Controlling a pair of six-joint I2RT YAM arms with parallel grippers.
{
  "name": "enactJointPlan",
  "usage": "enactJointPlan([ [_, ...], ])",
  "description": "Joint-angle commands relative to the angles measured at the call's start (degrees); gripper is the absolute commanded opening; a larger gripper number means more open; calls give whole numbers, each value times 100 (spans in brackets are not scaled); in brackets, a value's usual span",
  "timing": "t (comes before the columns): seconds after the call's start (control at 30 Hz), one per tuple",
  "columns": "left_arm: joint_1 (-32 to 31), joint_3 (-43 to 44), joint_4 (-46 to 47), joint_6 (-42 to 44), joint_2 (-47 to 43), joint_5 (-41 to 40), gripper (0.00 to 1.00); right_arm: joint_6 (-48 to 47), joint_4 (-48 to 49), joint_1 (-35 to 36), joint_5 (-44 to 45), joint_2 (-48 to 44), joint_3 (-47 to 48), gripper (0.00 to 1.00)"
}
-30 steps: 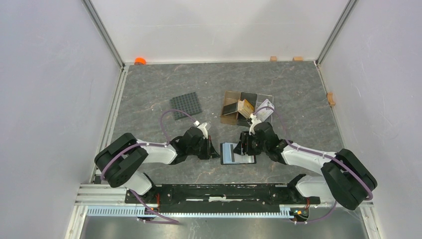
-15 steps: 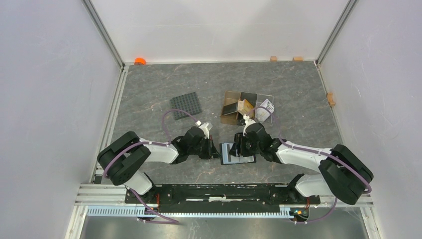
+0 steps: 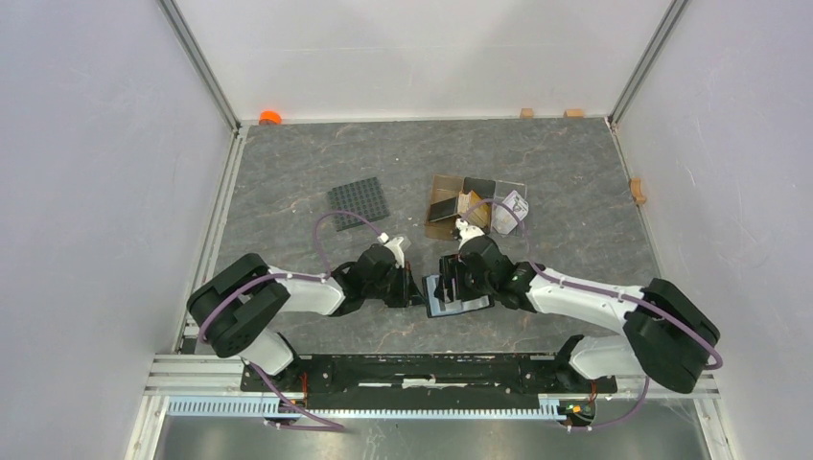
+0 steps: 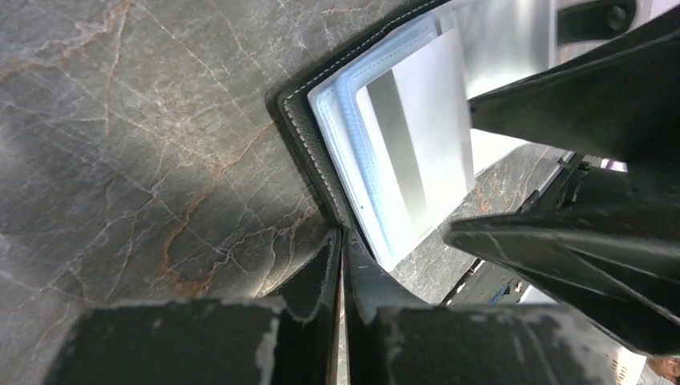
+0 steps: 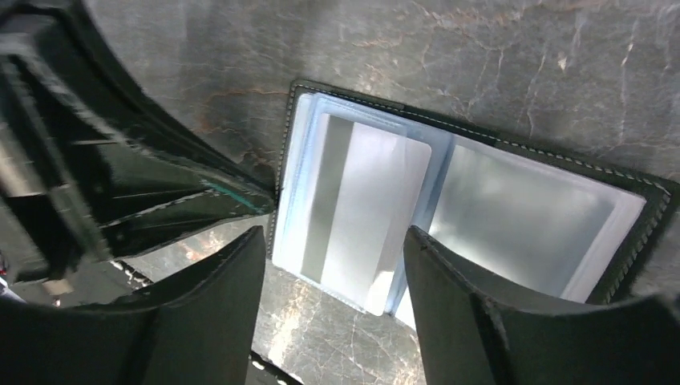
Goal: Put the credit cards into the card holder
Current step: Insert the credit card into the card holder, then close the card holder at the center of the board.
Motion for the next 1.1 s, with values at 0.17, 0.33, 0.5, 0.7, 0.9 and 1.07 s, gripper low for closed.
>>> enactJointPlan([
  [0.17,-69,126,-1405,297,-859,-701,46,-973,-1444,55,1157,-1286,819,90],
  [0.33,104,350,-2461,677,-1695,-707,79,-1301,-2205,-417,1667,-1940,857,98],
  [0.5,213,1479,-4570,1675,-2520,-909,92,-1648,-2324,-1585,1178,-2323,590,98],
  [0.7,579,2996,-5990,2864,-2771,-1079,100,-1977,-2134,-2516,488,-2171,245,98],
  [0.9,1434,3082,-5936,3397,-2566,-1184,100,-1957,-1712,-2686,19,-1882,-93,89],
  [1.07,1619,2830,-5716,3415,-2503,-1061,100,-1910,-1396,-2685,-310,-1552,-246,77],
])
